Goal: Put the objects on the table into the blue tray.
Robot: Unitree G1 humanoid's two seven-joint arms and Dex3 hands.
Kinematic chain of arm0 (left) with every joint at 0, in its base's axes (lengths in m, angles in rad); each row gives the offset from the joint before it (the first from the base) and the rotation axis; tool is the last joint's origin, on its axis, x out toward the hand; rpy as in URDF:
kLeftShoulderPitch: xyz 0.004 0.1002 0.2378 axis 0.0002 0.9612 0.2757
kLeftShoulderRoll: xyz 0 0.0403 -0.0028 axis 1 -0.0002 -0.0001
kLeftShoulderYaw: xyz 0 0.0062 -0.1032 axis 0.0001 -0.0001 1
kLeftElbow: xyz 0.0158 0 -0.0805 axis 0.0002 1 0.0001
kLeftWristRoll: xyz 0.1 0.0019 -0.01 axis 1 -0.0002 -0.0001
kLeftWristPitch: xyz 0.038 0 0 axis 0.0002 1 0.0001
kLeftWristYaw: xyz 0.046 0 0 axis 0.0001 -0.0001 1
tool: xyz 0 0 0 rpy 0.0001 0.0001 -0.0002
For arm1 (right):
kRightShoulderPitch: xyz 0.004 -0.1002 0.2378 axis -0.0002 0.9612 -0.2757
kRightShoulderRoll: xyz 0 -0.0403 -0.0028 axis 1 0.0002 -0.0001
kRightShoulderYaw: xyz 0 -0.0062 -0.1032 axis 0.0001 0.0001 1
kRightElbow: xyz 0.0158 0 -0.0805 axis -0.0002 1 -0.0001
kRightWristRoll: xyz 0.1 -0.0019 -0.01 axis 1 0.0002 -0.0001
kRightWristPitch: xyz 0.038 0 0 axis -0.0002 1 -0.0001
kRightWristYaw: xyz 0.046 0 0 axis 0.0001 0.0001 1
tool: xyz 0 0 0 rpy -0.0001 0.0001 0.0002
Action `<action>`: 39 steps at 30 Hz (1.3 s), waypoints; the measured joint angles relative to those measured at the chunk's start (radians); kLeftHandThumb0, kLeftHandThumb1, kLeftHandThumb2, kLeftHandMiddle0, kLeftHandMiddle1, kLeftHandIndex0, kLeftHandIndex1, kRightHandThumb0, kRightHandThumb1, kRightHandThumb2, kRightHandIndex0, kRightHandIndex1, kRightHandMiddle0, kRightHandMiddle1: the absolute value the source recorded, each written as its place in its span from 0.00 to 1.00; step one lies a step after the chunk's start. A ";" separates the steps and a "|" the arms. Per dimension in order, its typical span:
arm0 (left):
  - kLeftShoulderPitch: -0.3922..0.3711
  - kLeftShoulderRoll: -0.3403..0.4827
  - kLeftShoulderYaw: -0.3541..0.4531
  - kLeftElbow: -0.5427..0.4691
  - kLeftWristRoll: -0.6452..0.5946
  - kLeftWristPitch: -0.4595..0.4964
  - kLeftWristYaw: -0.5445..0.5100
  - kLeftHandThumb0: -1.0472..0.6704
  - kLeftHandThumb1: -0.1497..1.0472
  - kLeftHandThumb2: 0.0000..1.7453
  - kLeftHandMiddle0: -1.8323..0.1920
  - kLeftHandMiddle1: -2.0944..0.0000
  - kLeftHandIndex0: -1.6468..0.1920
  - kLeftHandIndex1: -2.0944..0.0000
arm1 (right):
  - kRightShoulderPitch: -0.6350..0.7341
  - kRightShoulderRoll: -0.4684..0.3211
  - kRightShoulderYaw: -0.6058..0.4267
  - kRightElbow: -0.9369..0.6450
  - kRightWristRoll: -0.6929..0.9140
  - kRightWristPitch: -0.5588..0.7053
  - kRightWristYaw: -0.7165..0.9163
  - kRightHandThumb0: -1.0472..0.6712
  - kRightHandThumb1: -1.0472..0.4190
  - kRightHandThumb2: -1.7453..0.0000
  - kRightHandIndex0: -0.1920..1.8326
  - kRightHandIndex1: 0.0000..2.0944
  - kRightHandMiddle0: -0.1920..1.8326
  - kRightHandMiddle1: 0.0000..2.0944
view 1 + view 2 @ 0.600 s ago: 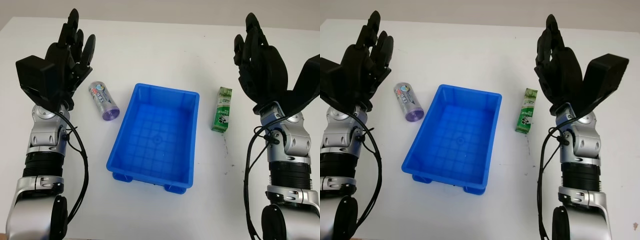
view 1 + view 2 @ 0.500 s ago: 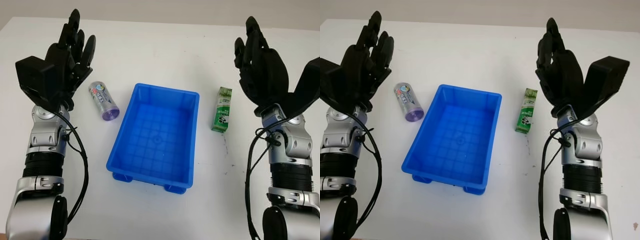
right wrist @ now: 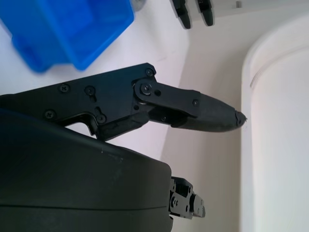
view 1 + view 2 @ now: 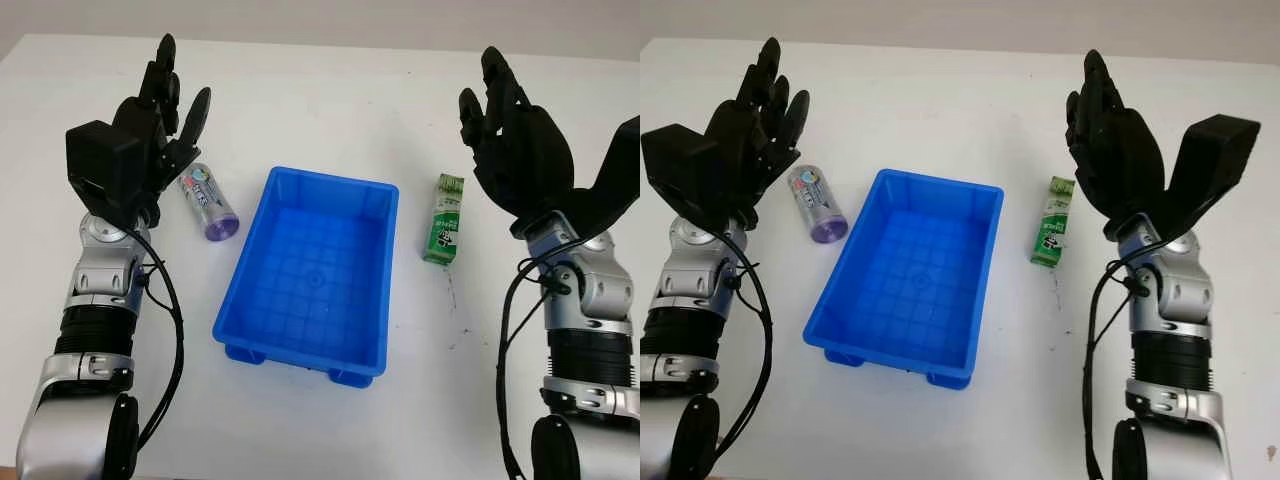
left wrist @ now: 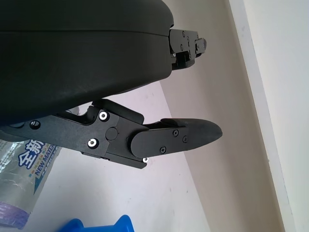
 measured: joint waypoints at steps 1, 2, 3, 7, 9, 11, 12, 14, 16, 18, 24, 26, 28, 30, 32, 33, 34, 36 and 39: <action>0.000 0.000 0.000 -0.002 0.000 0.000 0.001 0.24 1.00 0.26 0.97 0.98 0.95 0.98 | -0.013 -0.032 0.010 0.007 -0.040 -0.030 0.007 0.21 0.01 0.92 0.14 0.07 0.06 0.20; 0.000 0.000 0.000 -0.005 0.002 0.000 0.004 0.24 1.00 0.26 0.96 0.98 0.94 0.98 | -0.027 -0.068 0.026 0.017 -0.081 -0.061 0.017 0.25 0.04 0.95 0.17 0.09 0.03 0.31; 0.001 0.000 0.000 -0.010 0.004 0.000 0.006 0.24 1.00 0.26 0.96 0.97 0.94 0.98 | -0.039 -0.105 0.042 0.028 -0.120 -0.088 0.030 0.28 0.06 0.97 0.18 0.10 0.03 0.35; 0.005 0.000 -0.002 -0.030 0.007 0.000 0.006 0.25 1.00 0.27 0.96 0.97 0.94 0.98 | -0.079 -0.250 0.125 0.069 -0.301 -0.176 0.078 0.38 0.17 0.97 0.25 0.12 0.12 0.31; 0.005 0.000 -0.002 -0.029 0.007 -0.002 0.006 0.26 1.00 0.27 0.96 0.97 0.94 0.98 | -0.096 -0.317 0.166 0.106 -0.385 -0.281 0.102 0.40 0.22 0.97 0.28 0.13 0.19 0.26; 0.004 0.000 -0.003 -0.021 0.008 -0.011 0.002 0.27 1.00 0.28 0.97 0.98 0.95 0.98 | -0.120 -0.379 0.212 0.135 -0.476 -0.370 0.120 0.39 0.22 0.97 0.29 0.10 0.26 0.16; 0.004 0.000 -0.003 -0.010 0.006 -0.022 -0.007 0.27 1.00 0.28 0.97 0.98 0.95 0.98 | -0.133 -0.413 0.240 0.143 -0.532 -0.402 0.126 0.38 0.22 0.97 0.30 0.09 0.28 0.12; 0.000 0.000 -0.004 0.010 0.003 -0.035 -0.027 0.26 1.00 0.28 0.97 0.98 0.95 0.98 | -0.151 -0.475 0.296 0.148 -0.642 -0.460 0.137 0.39 0.21 0.97 0.29 0.07 0.30 0.07; -0.004 0.000 -0.008 0.018 0.004 -0.032 -0.031 0.25 1.00 0.28 0.96 0.97 0.95 0.98 | -0.158 -0.515 0.338 0.148 -0.722 -0.495 0.156 0.42 0.19 0.96 0.29 0.05 0.29 0.05; -0.008 0.000 -0.009 0.021 0.004 -0.019 -0.028 0.24 1.00 0.27 0.96 0.97 0.94 0.98 | -0.158 -0.543 0.373 0.144 -0.786 -0.520 0.178 0.43 0.19 0.96 0.29 0.05 0.30 0.04; -0.008 -0.003 -0.010 0.026 0.004 -0.017 -0.015 0.25 1.00 0.26 0.95 0.97 0.93 0.97 | -0.158 -0.581 0.432 0.144 -0.921 -0.666 0.140 0.47 0.20 0.97 0.31 0.05 0.32 0.04; -0.008 -0.003 -0.012 0.028 0.004 -0.017 -0.015 0.24 1.00 0.26 0.96 0.97 0.94 0.98 | -0.158 -0.582 0.440 0.147 -0.942 -0.689 0.133 0.47 0.19 0.97 0.31 0.04 0.33 0.03; -0.008 -0.003 -0.014 0.028 0.005 -0.016 -0.015 0.23 1.00 0.26 0.96 0.98 0.95 0.98 | -0.157 -0.582 0.451 0.152 -0.953 -0.707 0.134 0.47 0.18 0.97 0.31 0.04 0.33 0.03; -0.008 -0.003 -0.019 0.028 0.009 -0.016 -0.014 0.23 1.00 0.27 0.96 0.97 0.94 0.98 | -0.157 -0.582 0.463 0.159 -0.958 -0.724 0.134 0.48 0.18 0.97 0.31 0.04 0.33 0.03; -0.008 -0.003 -0.020 0.028 0.011 -0.017 -0.011 0.24 1.00 0.27 0.95 0.97 0.93 0.97 | -0.157 -0.578 0.467 0.167 -0.959 -0.740 0.131 0.48 0.17 0.96 0.31 0.04 0.32 0.03; -0.008 -0.003 -0.021 0.028 0.013 -0.018 -0.008 0.23 1.00 0.27 0.95 0.97 0.93 0.97 | -0.157 -0.576 0.468 0.173 -0.956 -0.749 0.124 0.50 0.18 0.97 0.32 0.04 0.32 0.03; -0.008 -0.003 -0.021 0.028 0.013 -0.019 -0.005 0.23 1.00 0.27 0.95 0.97 0.93 0.97 | -0.156 -0.572 0.468 0.185 -0.949 -0.767 0.106 0.50 0.18 0.97 0.32 0.04 0.33 0.03; -0.008 -0.003 -0.021 0.028 0.014 -0.020 0.001 0.23 1.00 0.27 0.95 0.97 0.92 0.97 | -0.155 -0.558 0.468 0.212 -0.939 -0.806 0.065 0.50 0.18 0.97 0.33 0.04 0.33 0.03; -0.008 -0.004 -0.021 0.029 0.016 -0.024 0.004 0.23 1.00 0.27 0.94 0.97 0.92 0.97 | -0.155 -0.539 0.481 0.244 -0.947 -0.861 0.009 0.49 0.17 0.97 0.32 0.04 0.33 0.03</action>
